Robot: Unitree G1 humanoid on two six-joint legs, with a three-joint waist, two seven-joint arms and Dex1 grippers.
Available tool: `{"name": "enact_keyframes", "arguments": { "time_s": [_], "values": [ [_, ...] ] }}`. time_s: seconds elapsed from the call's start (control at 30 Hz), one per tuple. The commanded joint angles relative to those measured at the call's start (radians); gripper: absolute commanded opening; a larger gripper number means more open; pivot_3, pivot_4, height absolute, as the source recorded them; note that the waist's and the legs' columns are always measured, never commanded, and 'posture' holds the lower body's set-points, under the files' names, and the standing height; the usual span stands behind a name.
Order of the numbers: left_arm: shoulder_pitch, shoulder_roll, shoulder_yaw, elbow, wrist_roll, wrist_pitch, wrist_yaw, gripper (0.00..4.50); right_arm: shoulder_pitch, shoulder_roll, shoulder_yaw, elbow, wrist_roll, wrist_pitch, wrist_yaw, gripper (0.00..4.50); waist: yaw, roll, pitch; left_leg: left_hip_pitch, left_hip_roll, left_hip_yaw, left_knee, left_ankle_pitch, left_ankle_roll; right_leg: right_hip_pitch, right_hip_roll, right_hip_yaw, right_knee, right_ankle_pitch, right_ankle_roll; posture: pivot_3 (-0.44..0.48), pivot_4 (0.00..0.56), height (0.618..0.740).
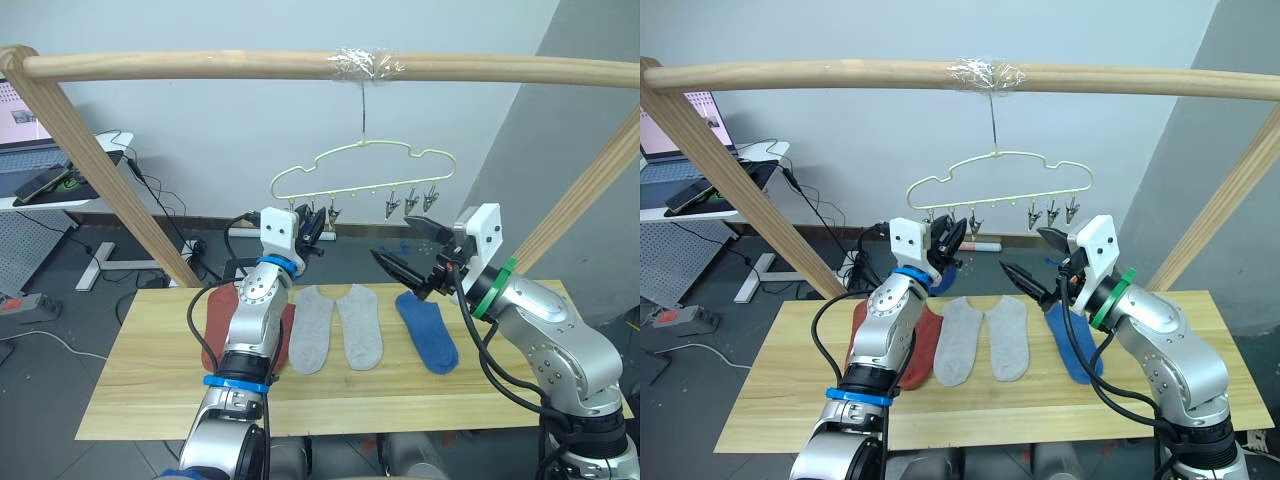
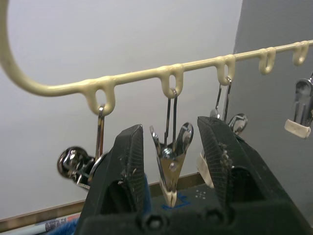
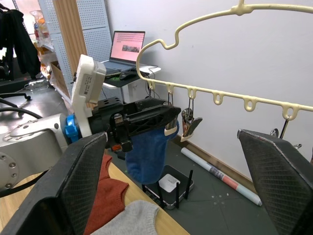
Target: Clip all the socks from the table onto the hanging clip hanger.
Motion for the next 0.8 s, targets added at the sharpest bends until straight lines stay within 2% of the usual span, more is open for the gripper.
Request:
{"name": "enact_keyframes", "arguments": {
  "time_s": [0.03,0.53,0.63,0.73,0.8],
  "values": [
    [-0.038,-0.002,0.01,0.012,0.009,-0.038,0.004,1.93,-0.023,-0.004,-0.019,-0.036,0.023,0.001,-0.009,4.5,0.0,0.0,0.0,0.0,0.0,0.0,0.0,0.0,0.0,0.0,0.0,0.0,0.0,0.0,0.0,-0.172,0.142,0.74],
    [-0.054,0.005,0.011,0.046,0.013,-0.053,-0.007,1.93,-0.026,-0.004,-0.021,-0.042,0.038,0.011,-0.021,4.5,-0.001,0.0,0.0,0.0,0.0,0.0,0.0,0.0,0.0,0.0,0.0,0.0,-0.001,0.0,0.0,-0.18,0.145,0.74],
    [-0.055,0.004,0.014,0.045,0.006,-0.054,-0.015,1.37,-0.024,-0.001,-0.023,-0.038,0.04,0.01,-0.022,4.5,-0.001,0.0,0.0,0.0,0.0,0.0,0.0,0.0,0.0,0.0,0.0,0.0,-0.001,0.0,0.0,-0.181,0.145,0.74],
    [-0.055,0.006,0.013,0.041,0.006,-0.055,-0.021,0.57,-0.022,0.001,-0.025,-0.034,0.044,0.011,-0.023,4.5,-0.001,0.0,0.001,0.0,0.0,0.0,0.0,0.0,0.0,0.0,0.0,0.0,-0.001,0.0,0.0,-0.178,0.146,0.74],
    [-0.056,0.007,0.012,0.04,0.009,-0.057,-0.025,0.27,-0.021,0.003,-0.024,-0.03,0.044,0.011,-0.023,4.5,-0.001,0.0,0.001,0.0,0.0,0.0,0.0,0.0,0.0,0.0,0.0,0.0,-0.001,0.0,0.0,-0.178,0.146,0.74]
  ]
}}
